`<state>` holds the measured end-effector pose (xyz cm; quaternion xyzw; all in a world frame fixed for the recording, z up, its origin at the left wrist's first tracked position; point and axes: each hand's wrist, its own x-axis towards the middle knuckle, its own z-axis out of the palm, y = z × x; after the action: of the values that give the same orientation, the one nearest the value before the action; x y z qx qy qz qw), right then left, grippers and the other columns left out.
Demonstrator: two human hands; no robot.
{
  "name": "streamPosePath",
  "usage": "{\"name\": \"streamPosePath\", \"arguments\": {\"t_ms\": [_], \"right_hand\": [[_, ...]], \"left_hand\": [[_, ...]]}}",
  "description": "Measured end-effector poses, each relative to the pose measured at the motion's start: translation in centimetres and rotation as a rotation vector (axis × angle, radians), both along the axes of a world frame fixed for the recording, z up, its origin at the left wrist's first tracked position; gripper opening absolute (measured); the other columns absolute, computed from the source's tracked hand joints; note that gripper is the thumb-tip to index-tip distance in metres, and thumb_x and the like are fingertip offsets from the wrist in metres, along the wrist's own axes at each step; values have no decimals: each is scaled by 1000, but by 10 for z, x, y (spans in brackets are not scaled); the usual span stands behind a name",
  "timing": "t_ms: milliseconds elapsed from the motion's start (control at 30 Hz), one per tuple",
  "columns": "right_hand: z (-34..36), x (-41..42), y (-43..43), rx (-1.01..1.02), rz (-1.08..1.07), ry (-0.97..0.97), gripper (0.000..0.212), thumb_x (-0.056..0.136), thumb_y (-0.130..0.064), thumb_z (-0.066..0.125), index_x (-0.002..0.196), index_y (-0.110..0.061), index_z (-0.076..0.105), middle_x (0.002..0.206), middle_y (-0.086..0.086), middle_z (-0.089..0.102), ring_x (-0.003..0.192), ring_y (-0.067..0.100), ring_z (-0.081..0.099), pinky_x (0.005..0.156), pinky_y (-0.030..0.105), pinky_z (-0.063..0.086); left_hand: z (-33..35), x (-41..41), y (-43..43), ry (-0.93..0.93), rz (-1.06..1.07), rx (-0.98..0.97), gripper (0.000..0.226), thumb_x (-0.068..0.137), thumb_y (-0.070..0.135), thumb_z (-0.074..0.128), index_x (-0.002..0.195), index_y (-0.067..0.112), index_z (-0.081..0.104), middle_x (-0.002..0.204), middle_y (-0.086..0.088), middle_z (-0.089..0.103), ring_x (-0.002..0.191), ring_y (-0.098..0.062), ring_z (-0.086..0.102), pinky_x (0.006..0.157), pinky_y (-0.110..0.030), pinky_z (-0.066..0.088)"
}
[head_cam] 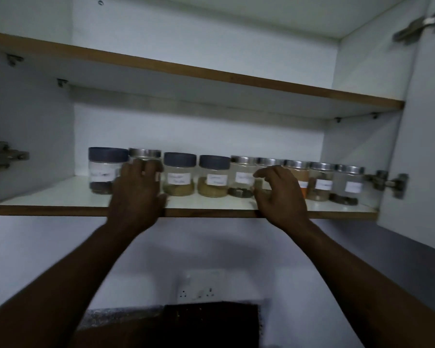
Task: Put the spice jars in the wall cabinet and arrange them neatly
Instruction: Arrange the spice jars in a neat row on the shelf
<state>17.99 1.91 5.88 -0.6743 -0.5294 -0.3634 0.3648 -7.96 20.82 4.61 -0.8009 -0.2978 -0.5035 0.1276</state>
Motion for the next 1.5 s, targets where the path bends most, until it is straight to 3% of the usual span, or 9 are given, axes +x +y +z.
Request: {"name": "streamPosePath", "arguments": {"t_ms": [167,333,500,700,900,1100,1200,1333,1500], "right_hand": [[-12,62,-60,-137,-144,186,30,88,-32,69,114,-17,63,104,2,66,92,22,62,79,39,52],[-19,125,-110,-139,-229,284,24,90,-41,68,97,-19,62,92,0,67,84,20,62,72,35,50],[-23,171,-137,-100,-243,305,19,89,-40,69,97,-23,66,94,-5,65,86,17,62,68,28,44],[-37,196,-142,74,-290,320,52,90,-36,73,132,-12,54,133,9,51,102,26,64,81,34,53],[-27,205,-135,56,-286,385,64,93,-22,65,150,-10,37,148,14,43,115,30,62,91,35,53],[-10,219,-131,-68,-286,364,80,91,-21,69,157,-18,26,138,17,54,117,31,61,93,39,54],[-1,226,-120,-68,-300,392,85,89,-26,72,157,-18,21,132,18,59,116,32,62,91,40,56],[2,238,-98,-113,-415,304,100,89,-32,73,161,-20,5,128,22,60,113,35,63,90,40,55],[12,255,-70,-192,-407,335,113,85,-37,80,161,-32,-3,132,20,55,112,32,62,81,37,53]], "left_hand": [[7,112,-73,145,-276,-84,50,83,17,74,127,26,52,125,-4,58,111,-25,48,87,-40,48],[10,217,-130,231,-341,-70,49,84,16,73,127,27,52,122,-2,58,109,-23,50,81,-35,46],[10,295,-165,270,-375,-6,49,84,18,71,129,26,52,121,-3,57,105,-24,50,82,-39,50],[9,368,-201,254,-445,78,57,77,23,80,128,23,53,124,-6,54,106,-24,52,78,-35,49],[14,404,-218,188,-518,-10,98,68,32,87,149,26,32,144,-13,32,117,-29,54,89,-43,56],[19,408,-217,217,-438,-82,134,58,46,91,160,31,5,163,-14,-1,125,-38,51,95,-47,52],[25,411,-214,214,-377,-99,130,68,33,88,160,34,-4,165,-11,-14,124,-37,51,86,-45,56],[26,414,-199,202,-328,-41,112,78,32,82,160,26,6,164,-14,2,115,-35,59,82,-42,57],[26,421,-175,226,-249,-48,102,84,40,76,160,20,10,163,-18,7,121,-36,57,93,-41,54]]}}
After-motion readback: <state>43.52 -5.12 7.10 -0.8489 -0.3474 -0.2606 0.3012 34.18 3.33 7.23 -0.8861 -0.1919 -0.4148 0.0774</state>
